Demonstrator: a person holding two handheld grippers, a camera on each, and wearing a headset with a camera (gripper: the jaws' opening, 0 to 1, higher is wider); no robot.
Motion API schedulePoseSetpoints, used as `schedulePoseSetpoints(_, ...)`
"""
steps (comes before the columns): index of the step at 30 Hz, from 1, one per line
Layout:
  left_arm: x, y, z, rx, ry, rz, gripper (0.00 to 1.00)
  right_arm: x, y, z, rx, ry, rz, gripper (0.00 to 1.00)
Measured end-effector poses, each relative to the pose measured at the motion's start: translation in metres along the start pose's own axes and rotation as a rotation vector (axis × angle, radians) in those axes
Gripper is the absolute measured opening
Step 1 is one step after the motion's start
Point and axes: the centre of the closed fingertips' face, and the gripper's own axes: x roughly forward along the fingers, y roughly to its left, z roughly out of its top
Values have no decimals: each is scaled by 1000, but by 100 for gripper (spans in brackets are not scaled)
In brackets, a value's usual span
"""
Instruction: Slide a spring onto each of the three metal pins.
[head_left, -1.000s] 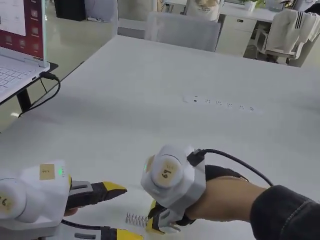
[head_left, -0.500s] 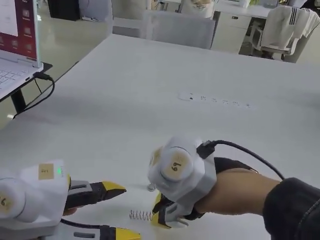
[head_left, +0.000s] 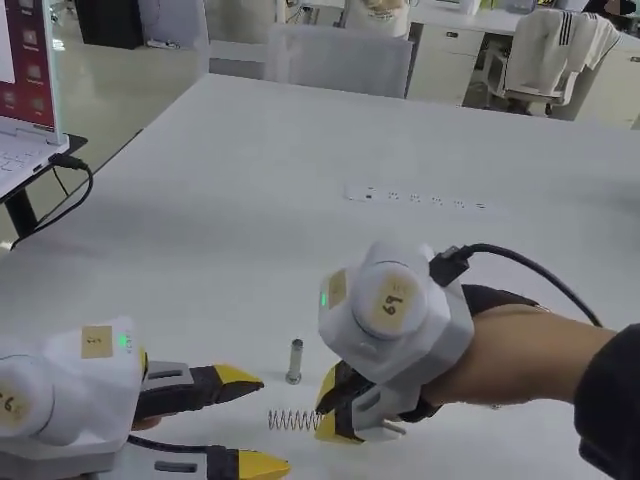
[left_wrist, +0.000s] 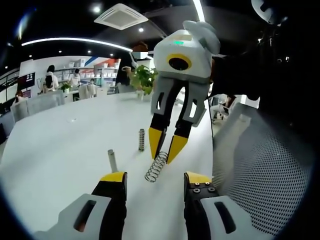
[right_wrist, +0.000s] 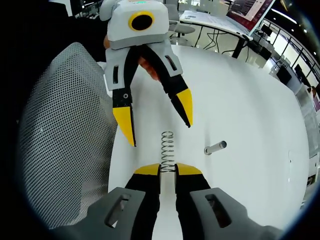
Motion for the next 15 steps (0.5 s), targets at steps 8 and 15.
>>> schedulePoseSetpoints(8, 2, -5, 4, 20, -2, -28, 29, -6, 6, 1, -29, -3, 9, 8)
schedulePoseSetpoints(15, 4, -10, 8, 33, -5, -50, 18, -10, 8, 2, -47, -8, 6, 8)
